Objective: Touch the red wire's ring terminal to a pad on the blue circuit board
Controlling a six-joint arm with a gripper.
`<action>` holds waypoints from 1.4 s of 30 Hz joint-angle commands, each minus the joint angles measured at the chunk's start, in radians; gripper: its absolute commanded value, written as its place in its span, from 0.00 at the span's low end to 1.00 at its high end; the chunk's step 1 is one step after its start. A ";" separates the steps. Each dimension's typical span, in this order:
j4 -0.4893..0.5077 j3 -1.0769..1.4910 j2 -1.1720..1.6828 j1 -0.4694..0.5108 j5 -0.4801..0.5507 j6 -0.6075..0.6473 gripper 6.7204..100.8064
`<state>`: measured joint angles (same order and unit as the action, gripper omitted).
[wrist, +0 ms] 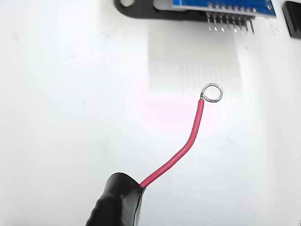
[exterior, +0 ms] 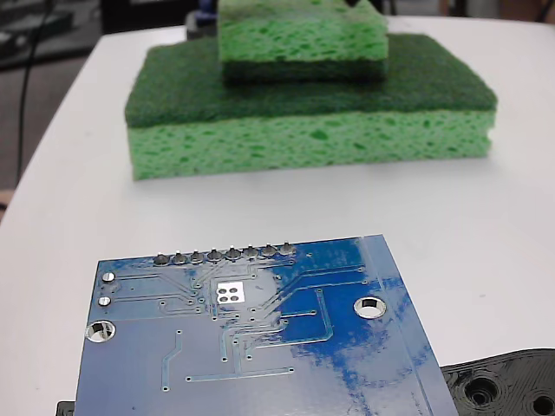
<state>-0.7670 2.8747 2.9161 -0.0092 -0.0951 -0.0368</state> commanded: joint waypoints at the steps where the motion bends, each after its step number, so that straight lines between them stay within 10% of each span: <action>1: -0.015 0.017 0.087 -0.011 -0.003 0.003 0.99; 42: -0.005 0.120 0.138 -0.087 -0.069 -0.057 0.99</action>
<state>-0.7731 3.0005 3.0526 -0.0966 -0.1626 -0.0936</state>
